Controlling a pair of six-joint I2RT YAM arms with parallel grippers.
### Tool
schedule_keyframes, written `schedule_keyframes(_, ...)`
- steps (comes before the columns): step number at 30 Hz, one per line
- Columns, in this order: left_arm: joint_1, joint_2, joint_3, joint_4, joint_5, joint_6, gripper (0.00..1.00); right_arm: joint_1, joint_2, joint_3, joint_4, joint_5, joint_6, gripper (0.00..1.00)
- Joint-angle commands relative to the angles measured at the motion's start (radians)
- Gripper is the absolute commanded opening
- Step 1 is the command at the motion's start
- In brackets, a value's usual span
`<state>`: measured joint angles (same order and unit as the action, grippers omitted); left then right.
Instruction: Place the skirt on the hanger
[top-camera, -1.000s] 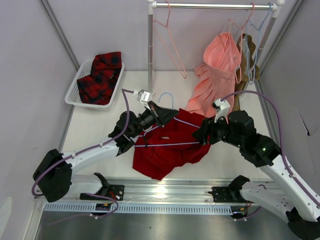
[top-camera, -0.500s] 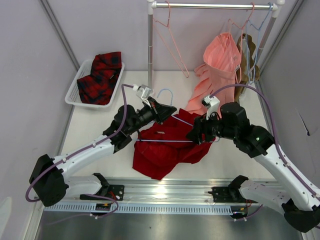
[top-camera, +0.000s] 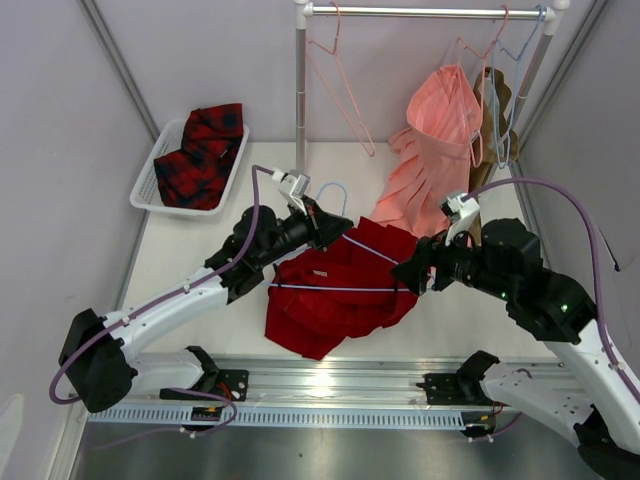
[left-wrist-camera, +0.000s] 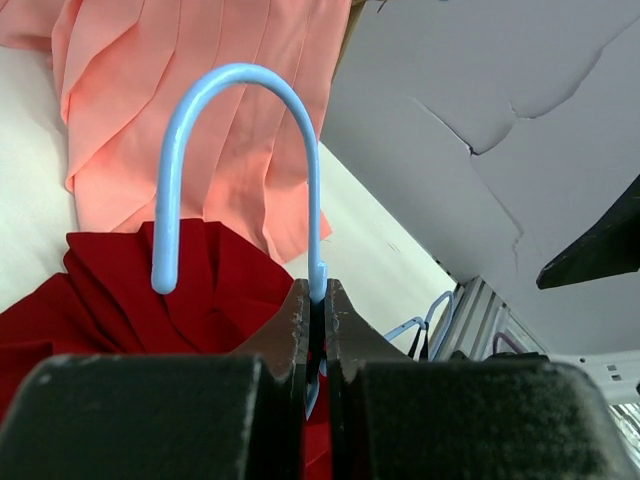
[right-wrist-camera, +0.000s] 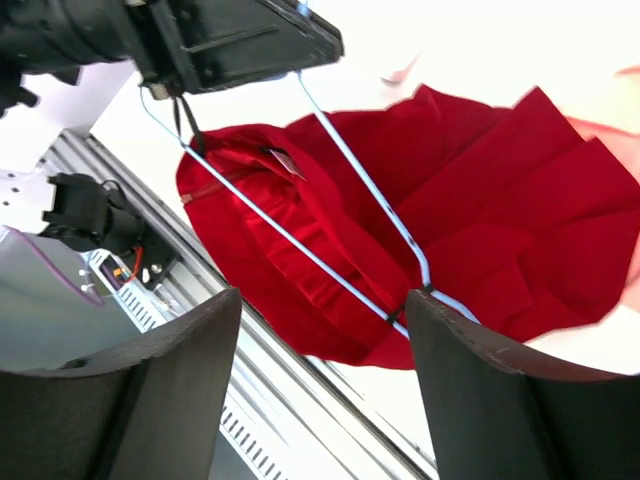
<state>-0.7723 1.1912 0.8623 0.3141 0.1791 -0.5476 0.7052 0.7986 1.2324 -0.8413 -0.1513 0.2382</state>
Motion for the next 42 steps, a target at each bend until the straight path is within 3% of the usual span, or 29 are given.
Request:
schedule_keyframes(1, -0.004, -0.015, 0.078, 0.016, 0.037, 0.028, 0.0, 0.005, 0.022, 0.012, 0.094, -0.063, -0.051, 0.76)
schedule_keyframes(3, -0.004, -0.018, 0.086, 0.011, 0.051, 0.028, 0.0, 0.001, 0.046, -0.028, 0.203, -0.135, -0.074, 0.78)
schedule_keyframes(4, -0.004, -0.019, 0.089, 0.016, 0.065, 0.025, 0.0, -0.019, 0.135, -0.066, 0.344, -0.236, -0.094, 0.77)
schedule_keyframes(12, -0.004, -0.025, 0.089, 0.049, 0.094, -0.005, 0.0, -0.098, 0.263, -0.16, 0.619, -0.468, -0.06, 0.79)
schedule_keyframes(17, -0.004, -0.018, 0.089, 0.082, 0.102, -0.035, 0.0, -0.121, 0.306, -0.22, 0.804, -0.534, -0.004, 0.79)
schedule_keyframes(22, -0.004, -0.01, 0.087, 0.098, 0.088, -0.055, 0.0, -0.145, 0.294, -0.329, 1.068, -0.57, 0.159, 0.79)
schedule_keyframes(30, -0.007, 0.001, 0.09, 0.121, 0.063, -0.074, 0.0, -0.141, 0.295, -0.401, 1.225, -0.539, 0.268, 0.76)
schedule_keyframes(42, -0.018, 0.01, 0.107, 0.123, 0.056, -0.074, 0.0, -0.141, 0.317, -0.409, 1.249, -0.556, 0.28, 0.44)
